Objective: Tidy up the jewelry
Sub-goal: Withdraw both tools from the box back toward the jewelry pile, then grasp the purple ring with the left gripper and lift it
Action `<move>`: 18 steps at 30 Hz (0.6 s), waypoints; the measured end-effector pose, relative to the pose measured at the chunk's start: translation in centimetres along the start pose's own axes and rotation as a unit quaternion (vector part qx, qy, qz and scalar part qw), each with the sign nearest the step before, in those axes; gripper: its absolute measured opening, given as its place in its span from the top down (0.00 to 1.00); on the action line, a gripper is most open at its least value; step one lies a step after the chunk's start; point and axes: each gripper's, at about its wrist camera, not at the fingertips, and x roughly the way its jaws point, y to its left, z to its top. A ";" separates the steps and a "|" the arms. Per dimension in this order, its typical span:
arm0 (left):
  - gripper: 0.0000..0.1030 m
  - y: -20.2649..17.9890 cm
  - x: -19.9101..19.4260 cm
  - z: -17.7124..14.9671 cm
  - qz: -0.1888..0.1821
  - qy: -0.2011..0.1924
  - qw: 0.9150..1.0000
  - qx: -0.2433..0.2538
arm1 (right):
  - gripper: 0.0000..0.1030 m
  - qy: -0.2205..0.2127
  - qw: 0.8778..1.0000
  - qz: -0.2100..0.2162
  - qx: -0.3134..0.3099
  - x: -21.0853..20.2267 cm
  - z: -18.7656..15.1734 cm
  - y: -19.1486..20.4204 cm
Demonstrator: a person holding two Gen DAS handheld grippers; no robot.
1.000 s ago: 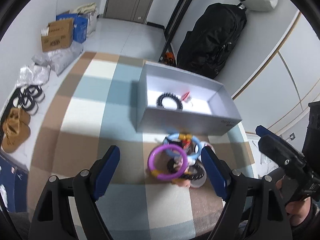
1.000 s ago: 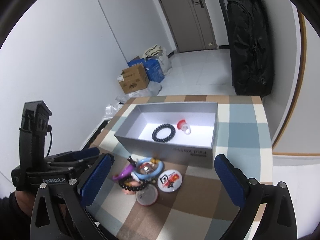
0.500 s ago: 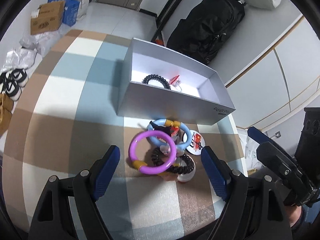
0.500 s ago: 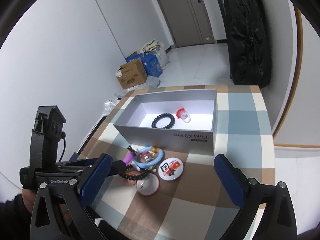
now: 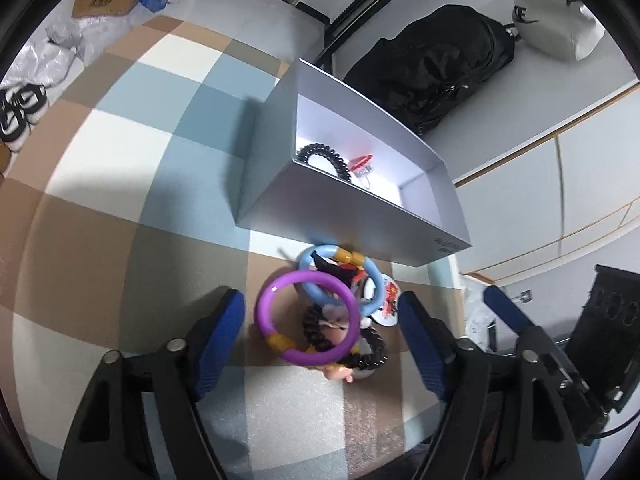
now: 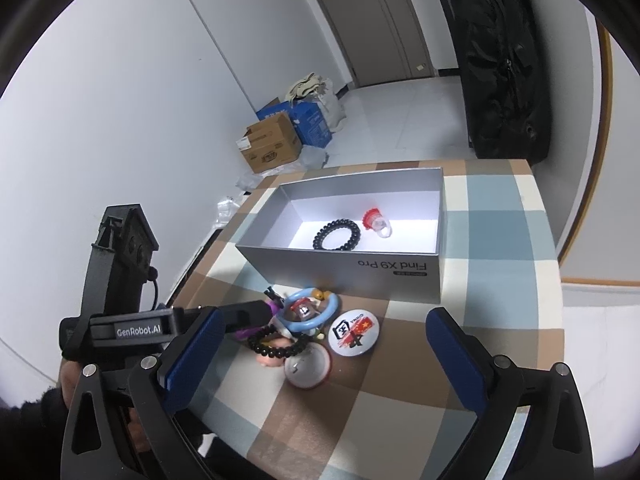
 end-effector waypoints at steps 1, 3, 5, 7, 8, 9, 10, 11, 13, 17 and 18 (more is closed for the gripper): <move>0.30 -0.1 0.1 0.0 0.001 0.000 1.000 0.003 | 0.02 -0.001 1.000 -0.001 0.001 0.0 0.0 -0.1; 0.30 -0.2 0.1 0.3 0.005 -0.004 1.000 0.007 | 0.02 -0.001 1.000 -0.001 0.006 -0.1 0.0 -0.3; 0.30 -0.4 0.4 0.5 0.009 -0.006 1.000 0.016 | 0.02 -0.001 1.000 -0.001 0.011 -0.1 0.0 -0.4; 0.36 -0.7 0.8 0.8 0.024 -0.006 0.999 0.030 | 0.02 -0.001 1.000 -0.002 0.013 -0.1 -0.1 -0.5; 0.46 -1.0 0.9 0.8 0.039 -0.005 0.998 0.042 | 0.02 -0.001 1.000 -0.002 0.013 -0.1 -0.1 -0.5; 0.55 -1.2 1.0 0.8 0.058 -0.006 0.997 0.054 | 0.02 -0.001 1.000 -0.001 0.013 -0.2 -0.1 -0.5; 0.57 -1.1 1.0 0.7 0.062 -0.005 0.996 0.058 | 0.02 -0.001 1.000 -0.001 0.012 -0.2 0.0 -0.5; 0.58 -1.1 1.1 0.8 0.062 -0.005 0.996 0.056 | 0.02 -0.001 1.000 -0.002 0.012 -0.2 0.0 -0.5; 0.59 -0.7 1.1 0.9 0.055 -0.005 0.997 0.048 | 0.02 -0.001 1.000 -0.001 0.013 -0.2 0.0 -0.6; 0.62 -0.1 0.9 1.2 0.039 -0.004 0.999 0.031 | 0.02 0.000 1.000 0.002 0.016 -0.2 0.0 -0.5; 0.64 0.0 0.8 1.3 0.036 -0.005 0.999 0.027 | 0.02 0.000 1.000 0.002 0.015 -0.1 0.0 -0.5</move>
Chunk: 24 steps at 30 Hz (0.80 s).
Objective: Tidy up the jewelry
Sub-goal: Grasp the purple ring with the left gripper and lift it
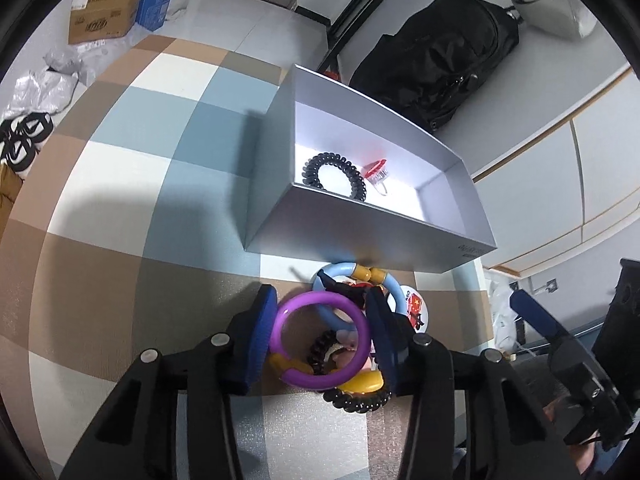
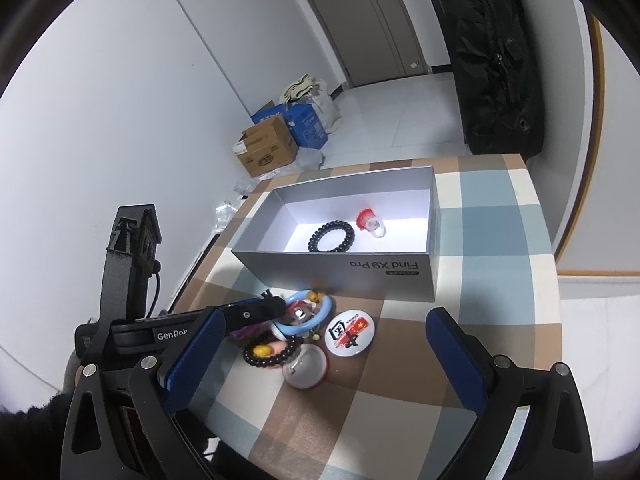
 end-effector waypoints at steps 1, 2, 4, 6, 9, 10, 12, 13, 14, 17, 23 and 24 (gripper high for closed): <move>0.71 0.1 -0.2 0.1 -0.012 -0.004 1.000 -0.004 | 0.02 0.001 1.000 0.000 -0.001 0.0 0.0 0.0; 0.83 0.0 -0.3 0.2 -0.033 -0.001 0.999 -0.010 | 0.02 0.001 1.000 -0.001 -0.002 0.1 0.0 0.0; 0.84 -0.2 -0.5 0.2 -0.034 0.001 0.999 -0.006 | 0.02 0.001 1.000 -0.001 -0.002 0.0 0.0 0.1; 0.84 -0.4 -0.5 0.0 -0.029 0.003 1.000 0.004 | 0.02 0.001 1.000 -0.002 -0.002 0.1 -0.1 0.0; 0.86 -0.5 -0.6 -0.1 -0.034 0.003 0.999 0.006 | 0.02 0.005 1.000 -0.004 0.000 0.2 -0.2 0.0; 0.87 -0.4 -0.7 0.0 -0.037 0.001 0.999 0.005 | 0.02 0.005 1.000 -0.005 0.000 0.2 -0.1 0.0; 0.89 0.0 -1.3 0.2 -0.047 -0.007 0.999 -0.005 | 0.02 0.005 1.000 -0.005 0.000 0.2 0.0 0.1; 0.90 0.3 -1.4 0.2 -0.052 -0.009 0.999 -0.010 | 0.02 0.005 1.000 -0.005 0.000 0.2 0.0 0.2; 0.90 0.6 -1.6 0.3 -0.057 -0.011 0.998 -0.018 | 0.02 0.005 1.000 -0.006 -0.001 0.3 0.0 0.2; 0.91 1.5 -1.9 0.4 -0.075 -0.011 0.996 -0.043 | 0.02 0.007 1.000 -0.006 -0.004 0.5 0.0 0.5; 0.93 2.4 -3.0 0.3 -0.091 -0.010 0.993 -0.068 | 0.02 0.009 1.000 -0.005 -0.012 0.5 -0.1 1.1; 0.93 2.7 -3.1 0.3 -0.096 -0.008 0.993 -0.075 | 0.02 0.010 1.000 -0.005 -0.013 0.5 -0.1 1.2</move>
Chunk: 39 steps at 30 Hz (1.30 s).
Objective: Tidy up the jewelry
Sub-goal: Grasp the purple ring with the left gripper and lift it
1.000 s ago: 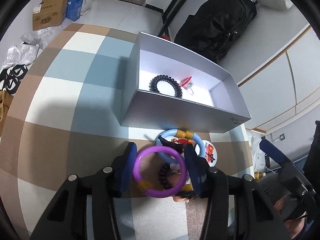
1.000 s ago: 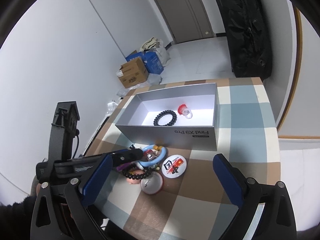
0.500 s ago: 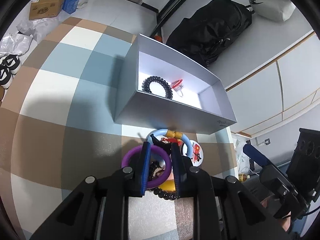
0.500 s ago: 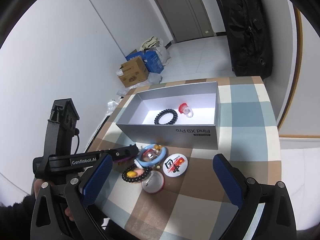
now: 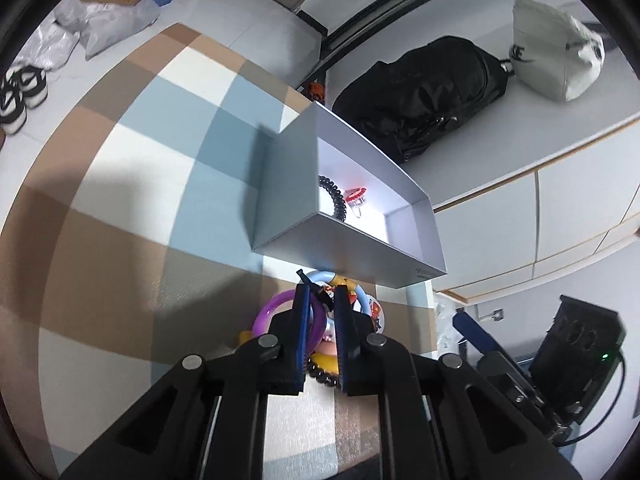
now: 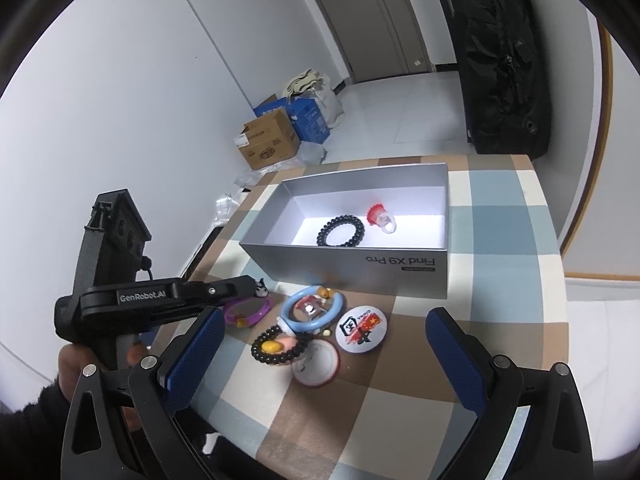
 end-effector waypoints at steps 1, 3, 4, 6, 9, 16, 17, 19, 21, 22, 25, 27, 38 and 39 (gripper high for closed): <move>0.93 0.2 -0.1 0.0 -0.003 0.001 1.000 -0.005 | 0.02 0.001 1.000 0.000 -0.001 0.0 0.0 0.1; 0.93 0.8 -0.7 0.1 -0.006 -0.004 1.000 -0.017 | 0.02 0.002 1.000 0.000 -0.003 0.1 0.1 0.4; 0.93 1.0 -0.9 0.1 -0.007 -0.007 1.000 -0.022 | 0.02 0.003 1.000 0.001 -0.005 0.2 0.1 0.6; 0.93 1.6 -1.3 0.1 -0.013 -0.007 0.999 -0.034 | 0.02 0.005 1.000 0.000 -0.010 0.4 0.2 0.9; 0.90 2.5 -1.7 -0.1 -0.030 -0.001 0.998 -0.053 | 0.02 0.010 1.000 0.001 -0.015 0.7 0.1 1.4; 0.58 3.9 -1.6 -0.4 -0.033 0.018 0.994 -0.099 | 0.02 0.014 1.000 0.006 -0.020 1.3 0.2 2.4; 0.56 3.9 -1.5 -0.4 -0.037 0.022 0.994 -0.099 | 0.02 0.013 1.000 0.007 -0.021 1.4 0.3 2.5; 0.51 3.5 -1.3 -0.4 -0.044 0.027 0.994 -0.096 | 0.02 0.013 1.000 0.007 -0.022 1.3 0.3 2.7; 0.34 3.0 -1.1 -0.4 -0.037 0.030 0.995 -0.088 | 0.02 0.011 1.000 0.009 -0.022 1.2 0.3 2.7; 0.34 2.7 -0.8 -0.5 -0.028 0.031 0.996 -0.080 | 0.02 0.010 1.000 0.008 -0.022 1.1 0.3 2.7; 0.34 2.3 0.0 -0.6 -0.013 0.032 0.997 -0.062 | 0.02 0.006 1.000 0.004 -0.017 0.8 0.4 2.5; 0.34 2.1 0.1 -0.3 0.002 0.017 0.999 -0.051 | 0.02 0.003 1.000 0.000 -0.011 0.5 0.4 2.1; 0.35 0.7 -1.7 -0.3 0.187 -0.024 0.982 0.032 | 0.02 -0.006 1.000 -0.010 0.002 -0.7 0.5 1.1; 0.35 0.2 -1.6 -0.3 0.218 -0.032 0.974 0.056 | 0.02 -0.006 1.000 -0.008 0.003 -0.7 0.5 1.0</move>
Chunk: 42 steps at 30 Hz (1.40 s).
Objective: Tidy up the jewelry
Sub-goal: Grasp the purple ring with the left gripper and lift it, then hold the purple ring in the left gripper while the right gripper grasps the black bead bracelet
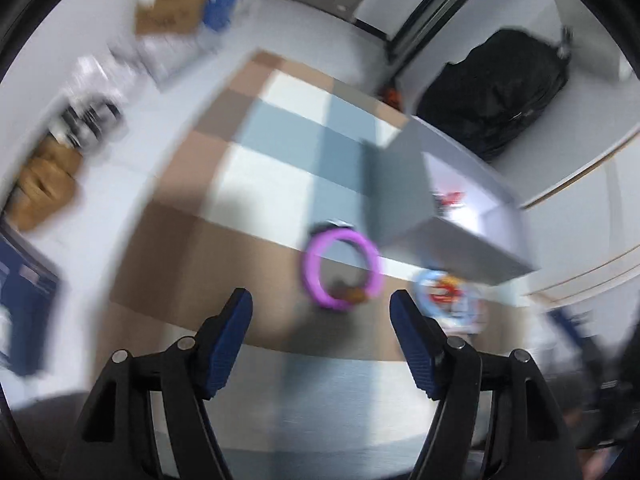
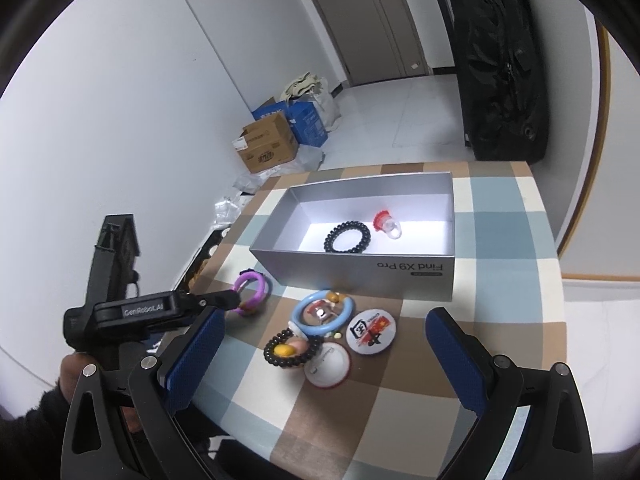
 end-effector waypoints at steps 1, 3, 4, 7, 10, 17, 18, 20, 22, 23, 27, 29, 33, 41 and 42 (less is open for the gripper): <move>0.35 -0.5 0.3 0.1 0.020 -0.004 1.000 0.019 | 0.02 0.000 1.000 0.002 0.001 0.0 0.0 0.0; 0.35 -1.5 1.2 0.1 0.031 0.004 0.999 0.044 | 0.02 -0.002 1.000 0.004 -0.001 -0.1 0.0 0.0; 0.35 -2.1 1.8 0.1 0.041 0.004 0.998 0.056 | 0.02 -0.002 1.000 0.005 -0.001 -0.1 0.0 0.1; 0.35 -2.8 2.8 -0.1 0.059 0.005 0.995 0.081 | 0.02 -0.004 1.000 0.009 -0.002 -0.1 0.1 0.0; 0.35 -2.8 2.5 -0.2 0.071 -0.002 0.993 0.097 | 0.02 -0.004 1.000 0.011 0.003 -0.3 0.1 -0.2; 0.35 -2.9 2.6 0.2 0.078 -0.008 0.992 0.104 | 0.02 -0.003 1.000 0.009 0.012 -0.6 0.1 -0.9; 0.41 -3.1 2.5 0.2 0.065 -0.007 0.992 0.105 | 0.02 -0.002 1.000 0.008 0.013 -0.6 0.1 -0.9; 0.55 -3.5 2.4 0.1 0.056 -0.007 0.993 0.109 | 0.02 0.003 1.000 0.004 0.013 -0.4 0.0 -1.0; 0.55 -3.6 2.3 -0.1 0.057 -0.008 0.992 0.116 | 0.02 0.007 1.000 0.000 0.012 -0.3 -0.1 -1.0; 0.56 -3.6 2.2 -0.1 0.054 -0.008 0.992 0.115 | 0.02 0.010 1.000 -0.001 0.011 -0.2 -0.1 -1.0; 0.58 -2.9 1.6 -0.2 0.025 -0.003 0.995 0.093 | 0.02 0.031 0.999 -0.005 0.005 0.7 -0.5 -0.6; 0.58 -2.6 1.0 -0.2 0.010 -0.005 0.997 0.082 | 0.02 0.037 0.999 -0.006 -0.002 1.0 -0.8 -0.1; 0.58 -2.3 -0.3 -0.3 -0.016 -0.012 0.997 0.070 | 0.02 0.061 0.998 -0.001 -0.013 2.1 -1.2 1.0; 0.58 -1.6 -2.1 -0.1 -0.049 -0.025 0.998 0.042 | 0.02 0.102 0.995 0.014 -0.011 4.6 -1.9 2.0; 0.58 -1.4 -2.3 -0.1 -0.049 -0.027 0.998 0.039 | 0.02 0.107 0.994 0.014 -0.014 4.9 -2.0 2.2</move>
